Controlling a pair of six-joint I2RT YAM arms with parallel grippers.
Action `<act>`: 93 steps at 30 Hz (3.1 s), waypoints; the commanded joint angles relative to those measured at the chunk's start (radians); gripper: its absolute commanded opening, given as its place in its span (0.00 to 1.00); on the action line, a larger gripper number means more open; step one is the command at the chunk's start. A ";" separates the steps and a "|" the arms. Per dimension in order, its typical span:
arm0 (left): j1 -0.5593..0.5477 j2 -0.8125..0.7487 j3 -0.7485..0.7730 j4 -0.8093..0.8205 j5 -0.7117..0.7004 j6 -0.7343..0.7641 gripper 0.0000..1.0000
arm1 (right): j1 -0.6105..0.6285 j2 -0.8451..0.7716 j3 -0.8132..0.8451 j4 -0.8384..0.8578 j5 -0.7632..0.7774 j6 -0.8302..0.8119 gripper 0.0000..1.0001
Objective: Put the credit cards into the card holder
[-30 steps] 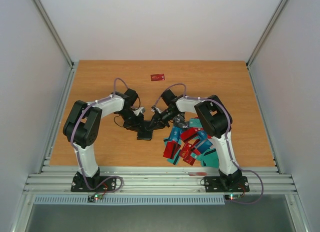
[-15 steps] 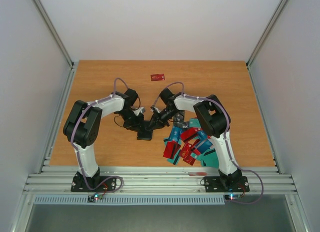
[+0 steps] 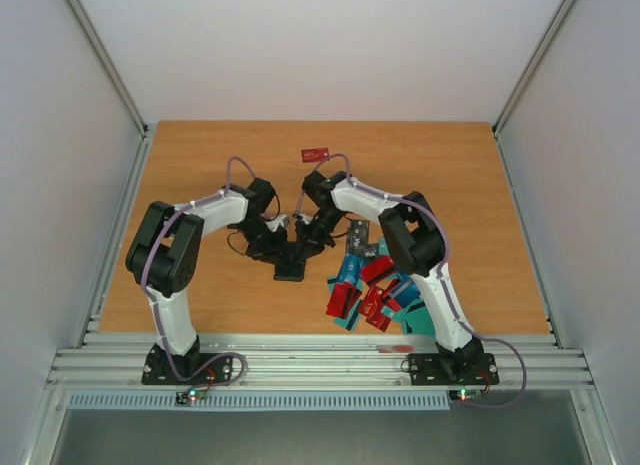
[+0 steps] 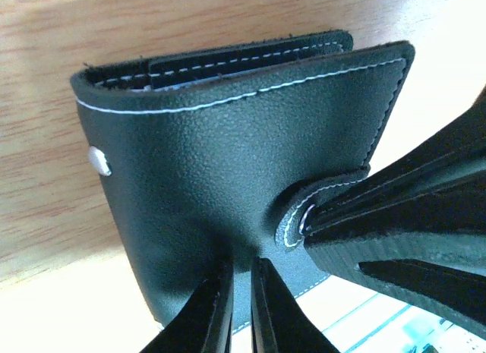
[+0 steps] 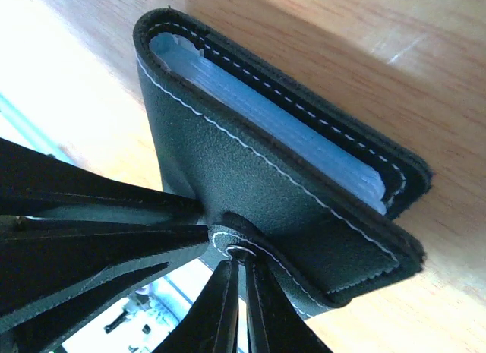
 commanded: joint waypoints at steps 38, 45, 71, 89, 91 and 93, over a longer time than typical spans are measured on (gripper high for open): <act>-0.023 -0.150 -0.195 0.317 0.091 -0.022 0.19 | 0.099 0.202 0.145 -0.210 0.147 0.010 0.05; -0.023 -0.156 -0.194 0.292 0.086 0.017 0.19 | 0.075 0.073 0.086 -0.109 0.039 0.028 0.06; -0.023 -0.187 -0.167 0.267 0.067 -0.010 0.19 | 0.028 -0.030 -0.003 0.020 -0.057 0.106 0.08; -0.023 -0.253 -0.158 0.228 0.066 -0.034 0.21 | 0.048 -0.025 -0.051 0.122 -0.030 0.168 0.08; -0.023 -0.257 -0.162 0.224 0.066 -0.035 0.21 | 0.048 -0.043 -0.070 0.144 -0.018 0.167 0.08; -0.023 -0.274 -0.170 0.226 0.078 -0.037 0.21 | 0.048 -0.063 -0.093 0.169 -0.003 0.170 0.08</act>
